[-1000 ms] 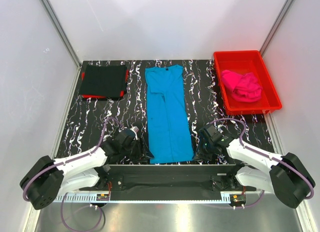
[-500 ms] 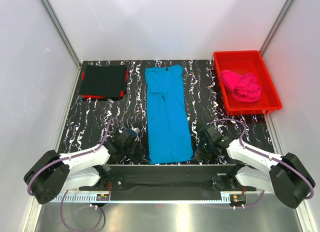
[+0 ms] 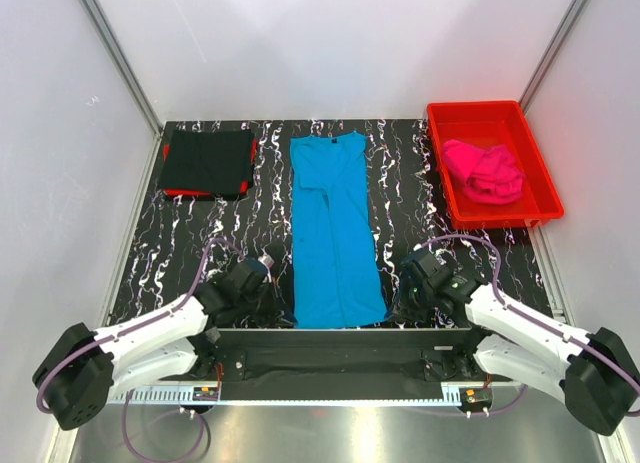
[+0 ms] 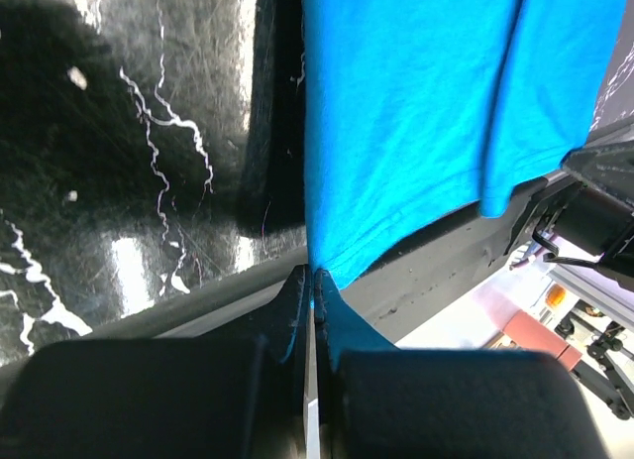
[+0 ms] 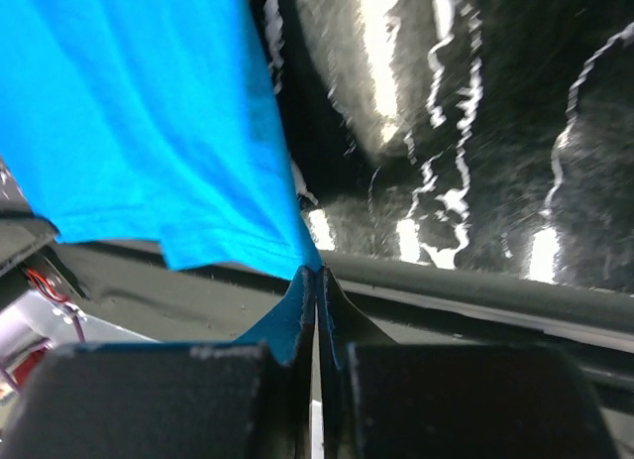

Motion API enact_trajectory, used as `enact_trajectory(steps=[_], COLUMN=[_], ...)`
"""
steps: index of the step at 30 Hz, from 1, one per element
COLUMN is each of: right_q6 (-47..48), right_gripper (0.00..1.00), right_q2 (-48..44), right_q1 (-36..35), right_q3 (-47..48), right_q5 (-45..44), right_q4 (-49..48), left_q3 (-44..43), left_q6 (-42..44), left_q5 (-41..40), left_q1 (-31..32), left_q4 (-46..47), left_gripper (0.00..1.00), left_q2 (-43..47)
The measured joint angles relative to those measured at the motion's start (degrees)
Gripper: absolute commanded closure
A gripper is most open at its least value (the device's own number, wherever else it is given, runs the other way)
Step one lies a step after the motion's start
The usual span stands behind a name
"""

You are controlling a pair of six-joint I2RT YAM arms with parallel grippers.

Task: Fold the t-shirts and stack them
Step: Fold the tshirt

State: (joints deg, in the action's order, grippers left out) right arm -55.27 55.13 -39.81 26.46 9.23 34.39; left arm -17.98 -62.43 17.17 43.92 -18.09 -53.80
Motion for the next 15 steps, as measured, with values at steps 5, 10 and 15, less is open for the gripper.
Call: enact_trajectory(steps=[5,10,15], right_q6=[-1.49,-2.23,-1.75], right_gripper=[1.0,1.0,1.0], right_q2=[-1.2,-3.15,-2.03], right_q1=[-3.76,-4.66,-4.72], right_q3=[-0.02,0.46,5.09], right_q5=[-0.13,-0.85,-3.45], right_q4=[0.11,0.66,1.53], left_q3=[0.0,-0.66,-4.96], left_q6=[-0.94,-1.33,-0.48], left_q5=[0.2,0.2,0.7], left_q1=[0.44,0.48,-0.22], left_q4=[-1.22,-2.89,-3.34], left_gripper=[1.0,1.0,1.0], left_q2=[1.22,1.81,-2.01])
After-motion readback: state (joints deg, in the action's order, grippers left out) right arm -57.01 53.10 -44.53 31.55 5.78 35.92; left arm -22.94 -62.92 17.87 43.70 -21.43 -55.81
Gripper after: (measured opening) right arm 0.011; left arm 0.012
